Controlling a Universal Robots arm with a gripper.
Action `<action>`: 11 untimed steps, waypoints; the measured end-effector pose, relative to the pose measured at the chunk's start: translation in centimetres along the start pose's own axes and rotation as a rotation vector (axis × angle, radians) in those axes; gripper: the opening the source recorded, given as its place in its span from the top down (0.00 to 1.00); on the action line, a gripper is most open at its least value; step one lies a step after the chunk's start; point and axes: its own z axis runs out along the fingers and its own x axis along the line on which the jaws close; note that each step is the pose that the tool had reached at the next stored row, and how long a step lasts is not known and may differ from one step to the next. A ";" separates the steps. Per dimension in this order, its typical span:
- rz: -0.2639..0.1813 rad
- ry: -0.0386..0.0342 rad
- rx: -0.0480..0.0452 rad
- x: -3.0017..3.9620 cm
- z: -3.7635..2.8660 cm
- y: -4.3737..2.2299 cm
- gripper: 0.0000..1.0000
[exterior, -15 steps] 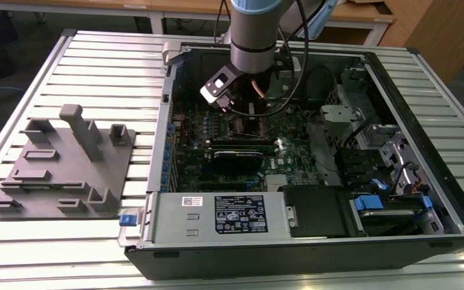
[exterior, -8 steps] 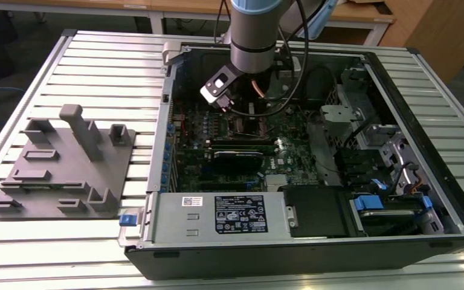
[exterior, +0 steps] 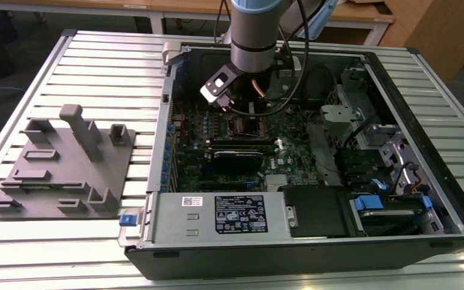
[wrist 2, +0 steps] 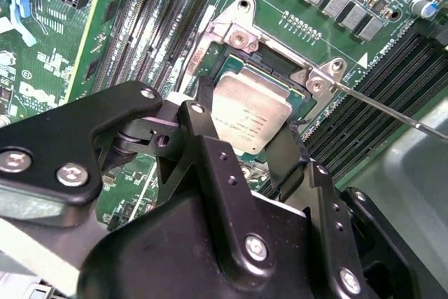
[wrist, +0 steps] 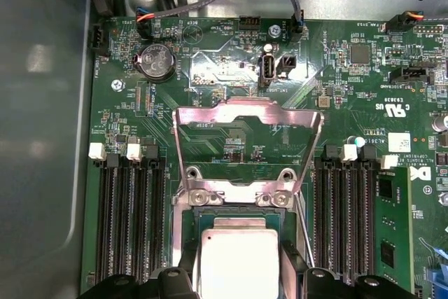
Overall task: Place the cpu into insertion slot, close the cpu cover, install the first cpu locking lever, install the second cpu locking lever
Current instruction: 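Place the cpu into insertion slot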
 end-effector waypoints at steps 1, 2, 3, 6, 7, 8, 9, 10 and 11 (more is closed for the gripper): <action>0.000 -0.0001 0.0001 0.00 0.00 0.04 0.46; 0.000 -0.0002 0.0002 -0.01 0.00 0.07 0.46; 0.000 -0.0002 0.0001 -0.01 0.00 0.08 0.46; 0.000 -0.0001 0.0001 0.00 0.04 0.08 0.46; 0.000 -0.0003 0.0003 0.00 0.11 0.08 0.46; 0.000 -0.0007 0.0004 -0.01 0.15 0.07 0.46; 0.000 -0.0009 0.0006 -0.02 0.19 0.06 0.46; 0.000 -0.0010 0.0006 -0.02 0.23 0.06 0.46; 0.000 -0.0009 0.0005 -0.03 0.25 0.06 0.46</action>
